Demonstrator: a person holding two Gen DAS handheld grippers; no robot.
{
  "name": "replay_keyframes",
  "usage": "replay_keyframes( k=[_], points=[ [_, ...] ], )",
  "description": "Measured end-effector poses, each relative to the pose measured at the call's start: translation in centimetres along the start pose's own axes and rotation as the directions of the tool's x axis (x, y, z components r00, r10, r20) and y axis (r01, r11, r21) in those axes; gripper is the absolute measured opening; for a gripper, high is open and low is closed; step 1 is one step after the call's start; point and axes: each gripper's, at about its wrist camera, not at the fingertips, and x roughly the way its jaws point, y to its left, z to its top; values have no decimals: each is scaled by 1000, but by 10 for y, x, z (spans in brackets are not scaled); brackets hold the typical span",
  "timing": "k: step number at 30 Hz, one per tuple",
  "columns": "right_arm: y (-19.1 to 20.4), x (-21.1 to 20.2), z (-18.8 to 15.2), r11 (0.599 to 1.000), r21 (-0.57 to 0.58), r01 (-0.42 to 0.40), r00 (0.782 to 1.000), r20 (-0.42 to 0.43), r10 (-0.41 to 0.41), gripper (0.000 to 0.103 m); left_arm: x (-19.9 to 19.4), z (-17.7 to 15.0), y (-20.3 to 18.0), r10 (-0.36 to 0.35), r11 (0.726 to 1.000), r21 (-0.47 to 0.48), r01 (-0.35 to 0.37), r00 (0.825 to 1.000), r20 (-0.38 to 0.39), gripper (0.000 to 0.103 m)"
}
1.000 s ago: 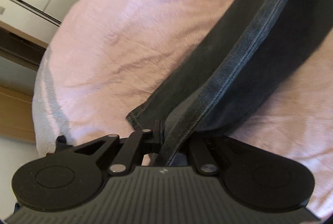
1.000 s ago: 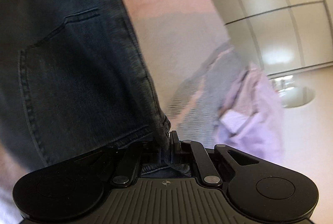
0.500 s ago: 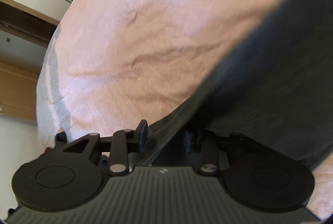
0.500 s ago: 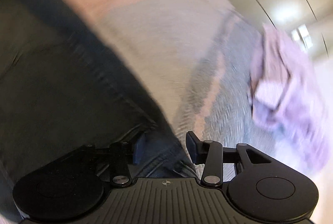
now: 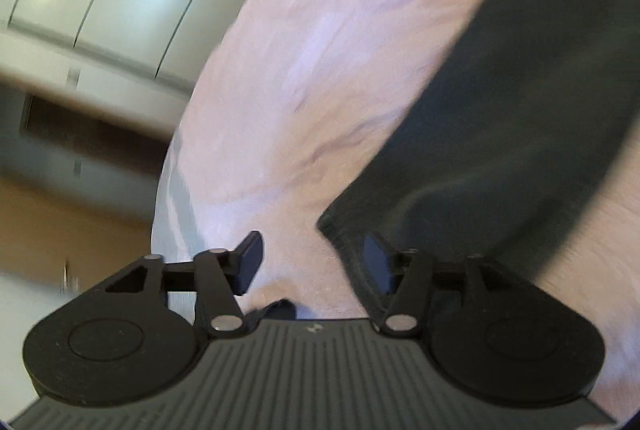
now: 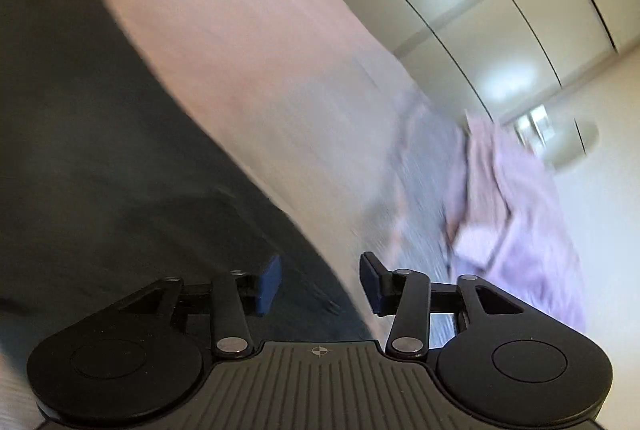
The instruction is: Fold clothes
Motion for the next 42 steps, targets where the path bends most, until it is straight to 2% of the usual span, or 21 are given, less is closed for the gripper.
replay_keyframes(
  k=[2,5,8,11,13,15,17,18,19,20,22,23,25,27,31,33,34,36,37,38,42],
  points=[
    [26,-17,3,999,-44,-1,999,37,3,62,-21,-13,-18,-16,998,54,12,998,68,62],
    [55,-34,-3,998,-70,-8,998,54,12,62,-32,-33,-52,-22,985,174,4,995,100,61],
    [71,-42,-8,999,-29,-37,998,42,39,62,-24,-49,-83,23,947,315,-62,992,124,56],
    [81,-42,-11,999,3,-36,999,33,36,62,-7,-57,-88,50,932,349,-100,988,149,55],
    [85,-39,-10,1000,14,-19,999,26,18,62,12,-62,-91,64,906,408,-116,988,139,53],
    [87,-37,-9,999,36,-4,1000,18,3,62,30,-67,-96,29,868,488,-86,992,124,47],
    [87,-35,-7,998,56,16,1000,11,-17,62,49,-75,-106,31,803,589,-97,992,121,33],
    [87,-34,-6,997,65,29,1000,9,-30,62,56,-77,-109,38,782,613,-111,991,130,31],
    [87,-34,-5,996,74,42,999,6,-43,62,63,-77,-111,45,773,622,-121,990,137,24],
    [87,-33,-4,995,83,56,998,4,-56,62,67,-76,-110,46,779,615,-120,990,134,19],
    [90,-32,-1,995,76,67,998,-5,-67,62,63,-76,-101,45,808,576,-125,988,150,7],
    [91,-32,0,995,69,73,997,-6,-73,62,58,-78,-93,60,825,546,-144,984,169,4],
    [92,-33,3,995,63,79,997,-5,-79,62,48,-86,-71,82,864,477,-160,980,180,3],
    [92,-38,7,995,64,77,997,1,-77,62,36,-90,-60,53,895,426,-133,979,195,4],
    [101,-47,7,995,60,78,997,-1,-78,62,38,-87,-89,-2,856,514,-60,993,120,3],
    [106,-51,7,995,58,79,997,-2,-79,62,41,-85,-97,14,851,521,-68,994,107,3],
    [108,-53,7,995,57,79,997,-3,-79,62,40,-84,-96,24,852,518,-76,994,107,4],
    [111,-60,4,995,54,78,997,-7,-78,62,34,-84,-91,39,862,500,-84,994,101,17],
    [110,-65,0,995,64,79,997,-13,-78,62,30,-84,-88,43,871,485,-84,994,96,31],
    [109,-70,-4,994,74,81,997,-20,-79,62,21,-86,-84,40,882,464,-77,995,90,38],
    [115,-80,-15,986,159,45,999,-19,-42,62,-16,-73,-74,21,921,384,-65,993,119,39]
  ],
)
